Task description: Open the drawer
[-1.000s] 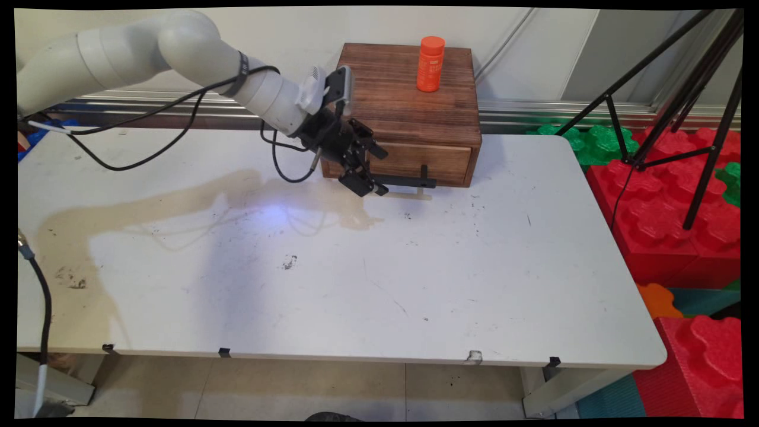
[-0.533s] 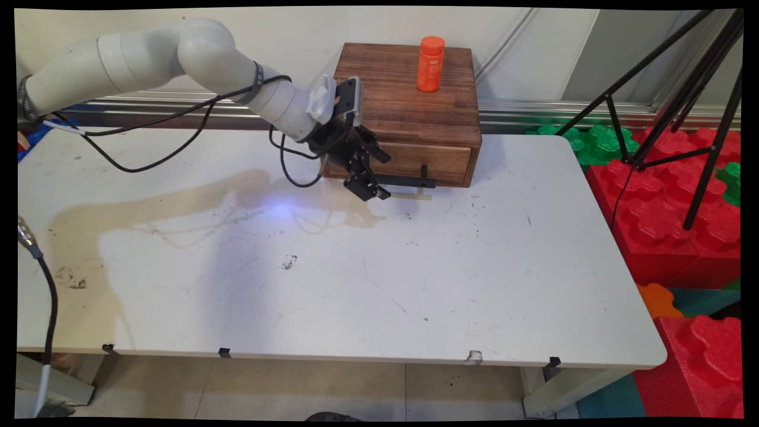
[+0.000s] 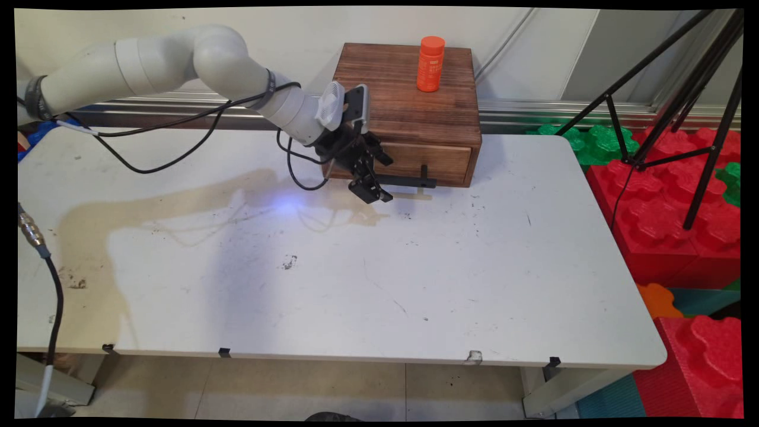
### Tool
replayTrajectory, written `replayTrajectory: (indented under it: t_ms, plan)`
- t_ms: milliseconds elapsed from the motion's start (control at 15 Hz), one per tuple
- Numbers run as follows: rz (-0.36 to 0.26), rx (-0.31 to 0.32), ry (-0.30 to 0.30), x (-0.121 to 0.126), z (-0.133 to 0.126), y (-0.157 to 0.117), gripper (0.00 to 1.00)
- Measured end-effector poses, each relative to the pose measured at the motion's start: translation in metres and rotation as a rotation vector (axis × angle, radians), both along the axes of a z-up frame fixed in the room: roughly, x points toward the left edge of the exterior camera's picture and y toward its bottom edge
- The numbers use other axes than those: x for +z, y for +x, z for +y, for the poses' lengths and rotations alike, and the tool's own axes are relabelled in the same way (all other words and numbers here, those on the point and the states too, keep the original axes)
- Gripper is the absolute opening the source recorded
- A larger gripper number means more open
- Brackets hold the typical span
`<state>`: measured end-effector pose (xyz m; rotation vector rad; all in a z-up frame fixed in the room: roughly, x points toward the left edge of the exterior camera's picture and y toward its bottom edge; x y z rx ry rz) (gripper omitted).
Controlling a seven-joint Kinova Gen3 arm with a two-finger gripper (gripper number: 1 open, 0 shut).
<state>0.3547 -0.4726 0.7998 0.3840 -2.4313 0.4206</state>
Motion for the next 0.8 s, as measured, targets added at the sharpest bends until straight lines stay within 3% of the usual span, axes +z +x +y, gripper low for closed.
replayTrajectory:
  t_ms: [800]
  plan:
    - [-0.028,-0.021,-0.003,-0.013,-0.008,-0.008,1.00]
